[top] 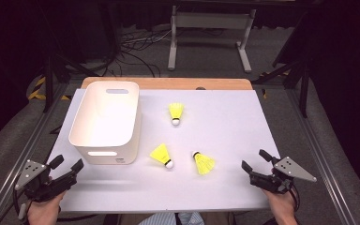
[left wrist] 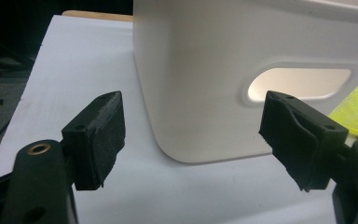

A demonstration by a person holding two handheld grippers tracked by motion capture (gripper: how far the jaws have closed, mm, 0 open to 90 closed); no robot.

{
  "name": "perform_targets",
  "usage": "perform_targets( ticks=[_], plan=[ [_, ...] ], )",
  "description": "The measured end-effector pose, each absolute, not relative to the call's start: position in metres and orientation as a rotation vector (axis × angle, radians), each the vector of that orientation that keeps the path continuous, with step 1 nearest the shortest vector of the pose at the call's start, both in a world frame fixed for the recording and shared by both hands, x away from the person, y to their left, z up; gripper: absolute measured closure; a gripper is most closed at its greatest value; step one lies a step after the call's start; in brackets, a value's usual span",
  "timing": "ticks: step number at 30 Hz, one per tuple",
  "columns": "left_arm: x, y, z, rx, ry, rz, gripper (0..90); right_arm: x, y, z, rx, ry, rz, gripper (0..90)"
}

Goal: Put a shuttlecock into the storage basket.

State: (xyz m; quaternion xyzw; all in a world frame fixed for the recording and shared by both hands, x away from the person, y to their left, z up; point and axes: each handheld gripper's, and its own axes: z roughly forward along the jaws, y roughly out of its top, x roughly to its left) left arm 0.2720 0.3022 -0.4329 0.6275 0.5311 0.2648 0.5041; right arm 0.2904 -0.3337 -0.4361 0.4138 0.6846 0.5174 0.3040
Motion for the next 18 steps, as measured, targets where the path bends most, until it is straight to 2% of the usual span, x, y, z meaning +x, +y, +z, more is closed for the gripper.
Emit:
perform_targets(
  ticks=[18],
  plan=[
    [0.275, 0.3, -0.418, 1.516, 1.258, 0.644, 24.3, 0.291, -0.333, -0.436, 1.097, 1.818, 1.366, 18.0]
  ],
)
